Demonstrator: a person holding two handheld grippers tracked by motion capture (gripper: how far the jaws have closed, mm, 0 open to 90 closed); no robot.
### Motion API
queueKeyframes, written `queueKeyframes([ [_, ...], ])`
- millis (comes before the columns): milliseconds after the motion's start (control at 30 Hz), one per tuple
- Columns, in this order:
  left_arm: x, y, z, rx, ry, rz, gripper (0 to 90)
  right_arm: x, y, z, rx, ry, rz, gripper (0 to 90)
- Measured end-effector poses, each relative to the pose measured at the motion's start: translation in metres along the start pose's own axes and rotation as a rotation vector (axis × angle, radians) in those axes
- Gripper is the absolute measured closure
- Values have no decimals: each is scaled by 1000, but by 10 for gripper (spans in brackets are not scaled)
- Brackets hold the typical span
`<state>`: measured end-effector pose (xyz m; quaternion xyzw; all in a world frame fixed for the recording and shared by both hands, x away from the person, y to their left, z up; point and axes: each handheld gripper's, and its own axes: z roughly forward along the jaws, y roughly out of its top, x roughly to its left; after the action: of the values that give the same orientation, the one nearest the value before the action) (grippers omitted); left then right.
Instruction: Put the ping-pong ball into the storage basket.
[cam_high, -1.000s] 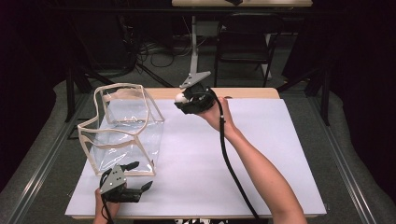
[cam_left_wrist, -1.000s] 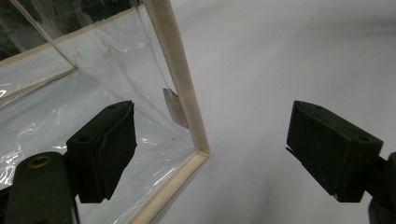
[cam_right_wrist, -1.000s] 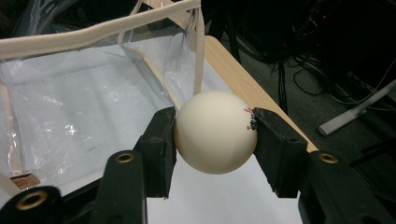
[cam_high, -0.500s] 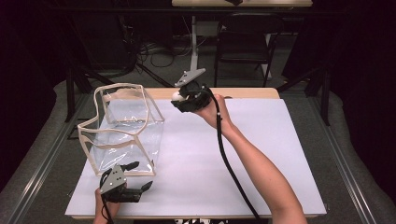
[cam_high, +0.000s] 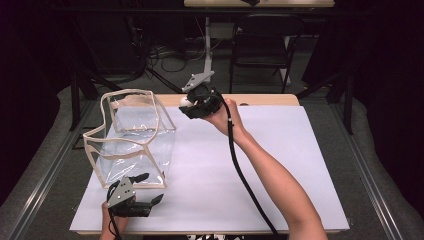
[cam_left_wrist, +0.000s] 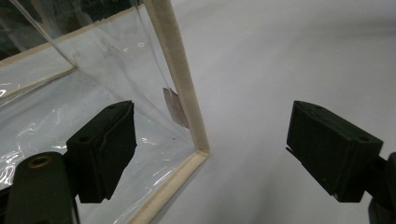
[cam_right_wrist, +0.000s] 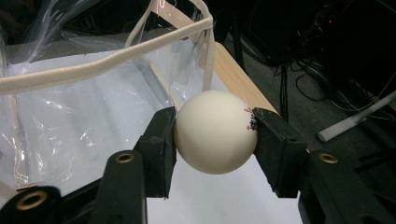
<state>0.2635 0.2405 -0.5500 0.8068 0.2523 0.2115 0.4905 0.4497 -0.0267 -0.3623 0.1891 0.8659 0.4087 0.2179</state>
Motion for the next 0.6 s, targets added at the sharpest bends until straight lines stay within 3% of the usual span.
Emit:
queueKeyframes([
  [600, 0, 0, 0, -1, 0, 0, 161, 2, 14, -2, 1, 3, -17, 509],
])
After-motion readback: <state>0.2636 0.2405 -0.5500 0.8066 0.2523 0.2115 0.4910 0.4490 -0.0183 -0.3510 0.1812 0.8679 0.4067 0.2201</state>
